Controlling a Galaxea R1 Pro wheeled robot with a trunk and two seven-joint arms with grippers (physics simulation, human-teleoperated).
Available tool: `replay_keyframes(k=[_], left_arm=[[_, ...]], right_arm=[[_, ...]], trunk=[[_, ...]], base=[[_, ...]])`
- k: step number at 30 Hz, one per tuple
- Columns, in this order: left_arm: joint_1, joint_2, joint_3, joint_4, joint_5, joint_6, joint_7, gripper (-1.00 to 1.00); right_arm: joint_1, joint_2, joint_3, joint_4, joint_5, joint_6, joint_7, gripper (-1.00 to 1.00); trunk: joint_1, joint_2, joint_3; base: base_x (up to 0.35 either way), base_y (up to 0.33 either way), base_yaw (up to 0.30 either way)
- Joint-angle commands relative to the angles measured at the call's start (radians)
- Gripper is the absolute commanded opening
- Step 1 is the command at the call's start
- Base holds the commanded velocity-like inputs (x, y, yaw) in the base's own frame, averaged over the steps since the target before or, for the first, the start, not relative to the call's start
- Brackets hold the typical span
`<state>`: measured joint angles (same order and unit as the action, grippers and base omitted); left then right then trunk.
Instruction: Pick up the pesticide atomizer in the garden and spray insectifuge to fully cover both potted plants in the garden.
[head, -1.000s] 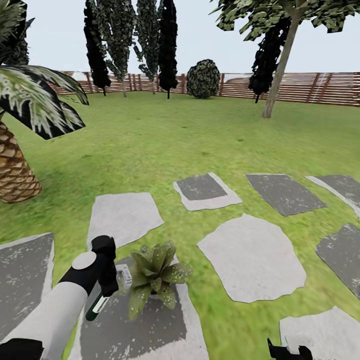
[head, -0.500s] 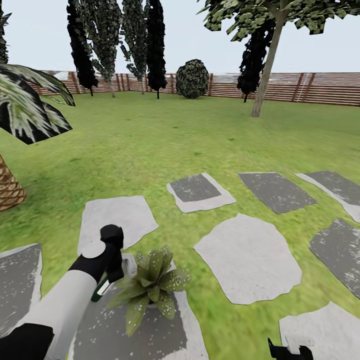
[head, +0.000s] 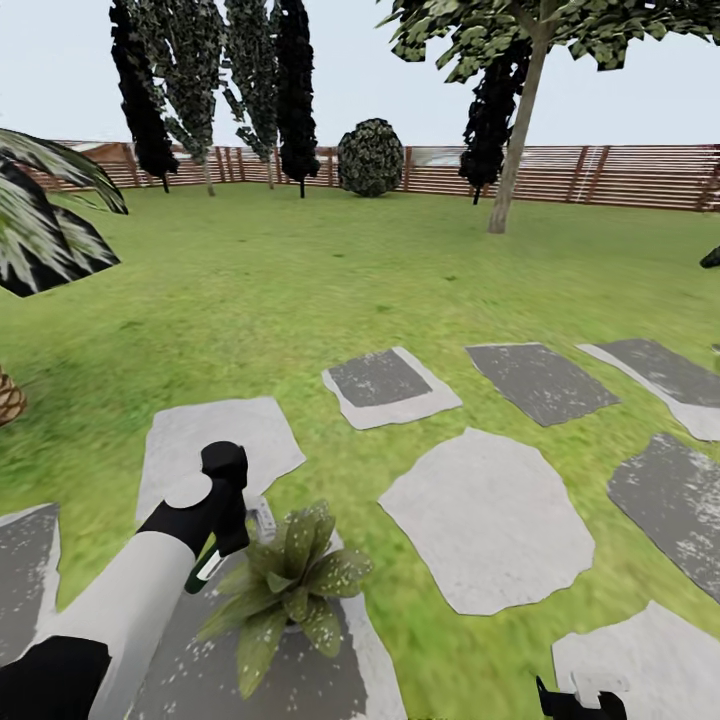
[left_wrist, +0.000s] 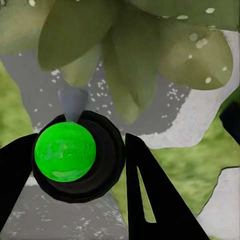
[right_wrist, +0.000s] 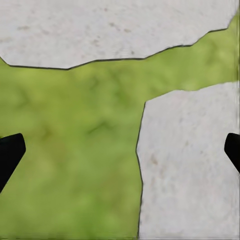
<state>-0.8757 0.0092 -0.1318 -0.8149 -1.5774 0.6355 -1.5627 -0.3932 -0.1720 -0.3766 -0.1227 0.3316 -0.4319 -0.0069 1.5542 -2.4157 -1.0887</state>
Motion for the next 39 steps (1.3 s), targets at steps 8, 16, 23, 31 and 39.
replay_keyframes(k=[8, 16, 23, 31, 39], left_arm=[[0.0, 0.002, -0.003, -0.001, -0.006, 0.012, -0.008, -1.0], [-0.004, 0.002, -0.002, -0.001, -0.006, 0.013, -0.008, -1.0], [-0.002, 0.002, -0.002, -0.001, -0.006, 0.013, -0.008, -1.0], [0.004, 0.015, 0.002, 0.002, -0.006, 0.012, -0.008, -1.0], [0.006, 0.01, 0.001, 0.014, -0.006, 0.012, -0.008, -1.0]], right_arm=[[-0.001, 0.0, -0.008, 0.002, 0.01, -0.004, -0.001, 1.0], [-0.001, 0.0, -0.008, 0.002, 0.01, -0.004, -0.001, 1.0], [-0.001, 0.0, -0.008, 0.002, 0.01, -0.004, -0.001, 1.0], [-0.001, 0.002, -0.007, 0.002, 0.01, -0.004, -0.001, 1.0], [-0.001, -0.001, -0.008, 0.002, 0.01, -0.004, -0.001, 1.0]], trunk=[[0.0, 0.0, -0.001], [0.0, 0.0, -0.001], [0.0, 0.0, -0.001], [0.0, 0.0, -0.001], [0.0, 0.0, -0.001]], base=[[-0.181, 0.063, -0.092], [-0.281, 0.225, -0.088], [-0.269, 0.232, -0.273], [-0.028, 0.05, -0.064], [0.023, 0.291, 0.0]])
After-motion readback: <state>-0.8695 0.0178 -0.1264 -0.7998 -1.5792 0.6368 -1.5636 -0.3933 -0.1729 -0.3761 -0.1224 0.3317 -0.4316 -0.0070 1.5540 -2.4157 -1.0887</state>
